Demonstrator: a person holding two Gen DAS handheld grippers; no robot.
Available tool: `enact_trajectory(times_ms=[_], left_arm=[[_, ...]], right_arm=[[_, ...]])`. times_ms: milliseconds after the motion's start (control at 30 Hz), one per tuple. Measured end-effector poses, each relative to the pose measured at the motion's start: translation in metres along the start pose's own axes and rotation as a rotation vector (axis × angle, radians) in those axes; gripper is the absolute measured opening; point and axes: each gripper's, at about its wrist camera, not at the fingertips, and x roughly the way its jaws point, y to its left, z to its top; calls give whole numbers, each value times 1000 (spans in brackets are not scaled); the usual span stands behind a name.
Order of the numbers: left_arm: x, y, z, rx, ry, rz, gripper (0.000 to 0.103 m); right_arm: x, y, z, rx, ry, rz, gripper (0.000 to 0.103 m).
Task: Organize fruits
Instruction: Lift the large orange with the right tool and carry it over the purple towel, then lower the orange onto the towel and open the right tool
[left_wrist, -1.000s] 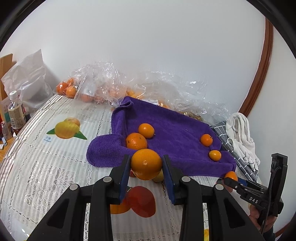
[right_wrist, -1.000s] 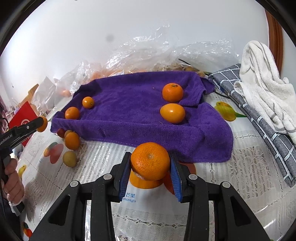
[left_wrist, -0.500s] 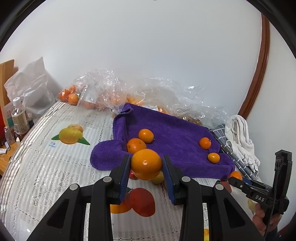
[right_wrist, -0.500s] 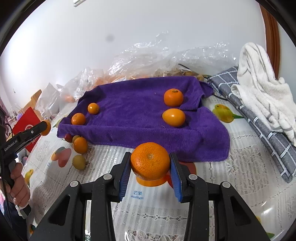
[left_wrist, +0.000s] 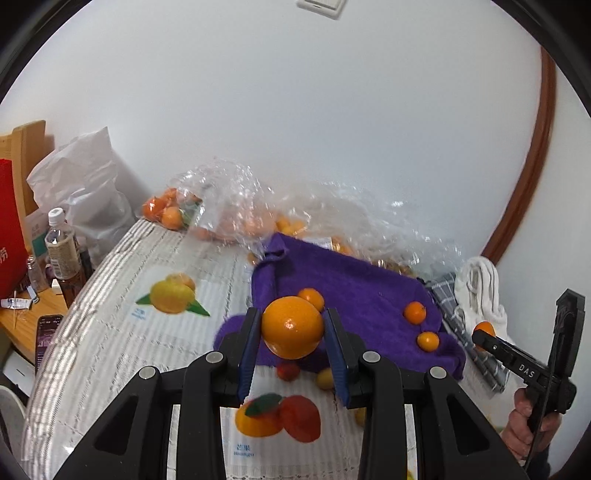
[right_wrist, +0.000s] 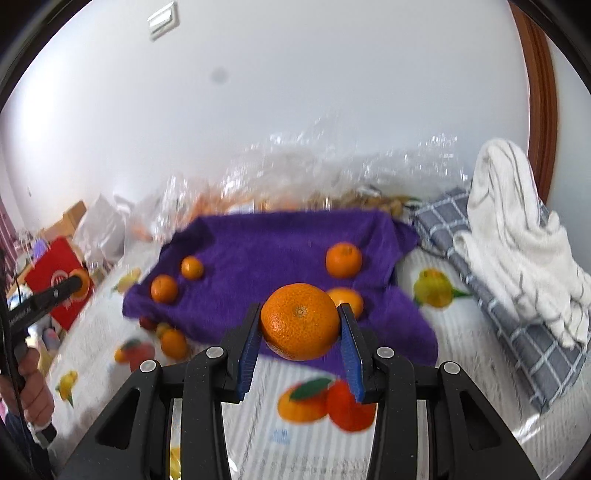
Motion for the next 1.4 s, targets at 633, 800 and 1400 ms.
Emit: enact_trajectory(times_ms=[633, 800, 1400], left_arm=[[91, -34, 24, -27, 173, -81, 33], [121, -43, 13, -11, 250, -63, 33], [162, -58, -4, 53, 394, -24, 33]], right_arm=[[104, -33, 44, 12, 157, 23, 40], [132, -3, 28, -107, 210, 31, 40], [136, -2, 21, -153, 251, -22, 54]])
